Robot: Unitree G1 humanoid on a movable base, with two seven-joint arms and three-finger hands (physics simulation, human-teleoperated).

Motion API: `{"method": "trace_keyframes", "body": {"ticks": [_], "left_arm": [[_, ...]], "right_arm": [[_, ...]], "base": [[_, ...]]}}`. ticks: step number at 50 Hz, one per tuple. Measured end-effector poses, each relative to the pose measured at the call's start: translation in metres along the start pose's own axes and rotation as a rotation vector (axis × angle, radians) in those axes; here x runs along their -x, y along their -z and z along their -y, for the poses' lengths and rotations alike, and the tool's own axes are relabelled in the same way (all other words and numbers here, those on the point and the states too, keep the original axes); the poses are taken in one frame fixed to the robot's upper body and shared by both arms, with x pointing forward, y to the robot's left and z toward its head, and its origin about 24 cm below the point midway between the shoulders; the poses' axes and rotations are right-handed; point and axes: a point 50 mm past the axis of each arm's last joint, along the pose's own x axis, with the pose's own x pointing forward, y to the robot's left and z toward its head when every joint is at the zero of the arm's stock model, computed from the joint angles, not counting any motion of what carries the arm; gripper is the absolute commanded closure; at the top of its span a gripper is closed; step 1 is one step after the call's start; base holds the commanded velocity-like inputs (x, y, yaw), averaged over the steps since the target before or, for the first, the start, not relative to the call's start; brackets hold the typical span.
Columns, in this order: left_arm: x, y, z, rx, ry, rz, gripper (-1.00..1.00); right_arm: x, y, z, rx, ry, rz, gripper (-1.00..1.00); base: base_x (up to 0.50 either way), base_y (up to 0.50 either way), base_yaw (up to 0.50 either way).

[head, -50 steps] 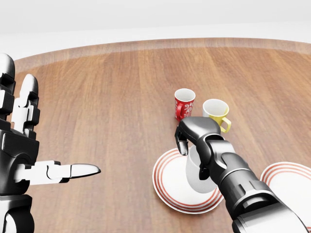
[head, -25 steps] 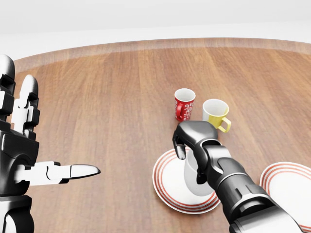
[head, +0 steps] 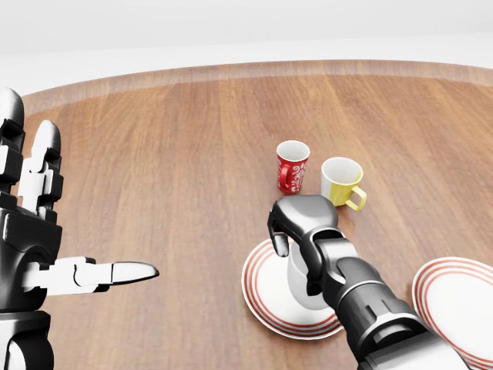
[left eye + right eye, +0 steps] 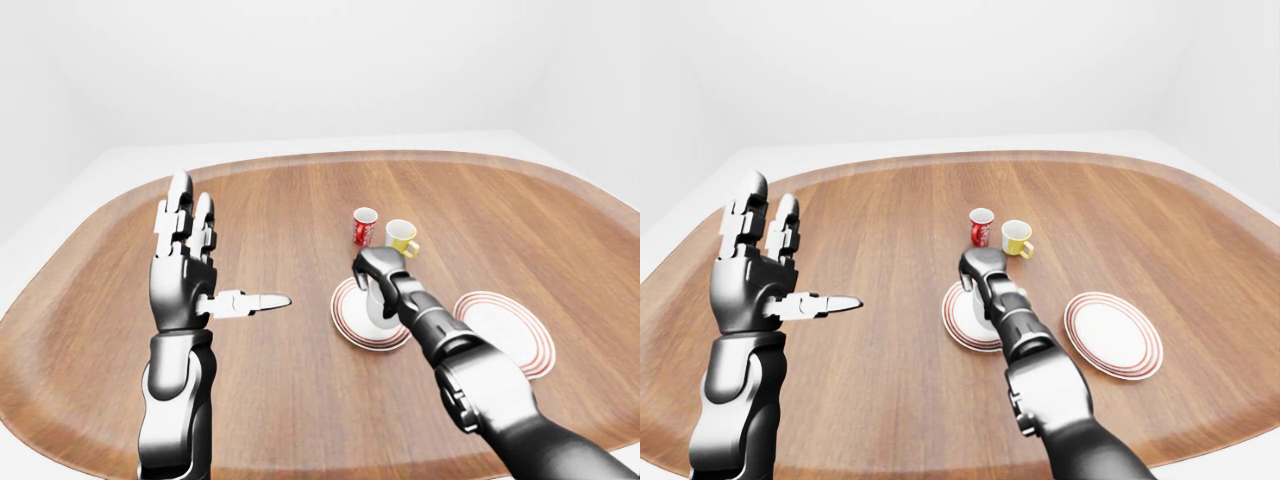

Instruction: Put the white mug on the left plate.

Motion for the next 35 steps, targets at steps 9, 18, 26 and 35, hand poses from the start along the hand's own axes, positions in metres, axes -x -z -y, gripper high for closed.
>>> {"method": "trace_keyframes", "body": {"ticks": [9, 18, 26, 35], "left_arm": [[0.000, 0.000, 0.000, -0.001, 0.000, -0.001, -0.96], [0.000, 0.000, 0.000, -0.001, -0.001, -0.001, -0.96], [0.000, 0.000, -0.001, -0.002, -0.001, -0.001, -0.96], [0.001, 0.000, -0.001, -0.001, -0.002, -0.002, -0.96]], "right_arm": [[0.001, -0.001, -0.005, 0.009, 0.005, 0.002, 1.00], [0.003, -0.001, -0.010, 0.015, 0.006, 0.003, 1.00], [0.004, -0.001, -0.012, 0.020, 0.008, 0.004, 1.00], [0.004, -0.001, -0.013, 0.023, 0.009, 0.005, 1.00]], "base": [[0.00, 0.00, 0.00], [0.00, 0.00, 0.00], [0.00, 0.00, 0.00], [0.00, 0.00, 0.00]]}}
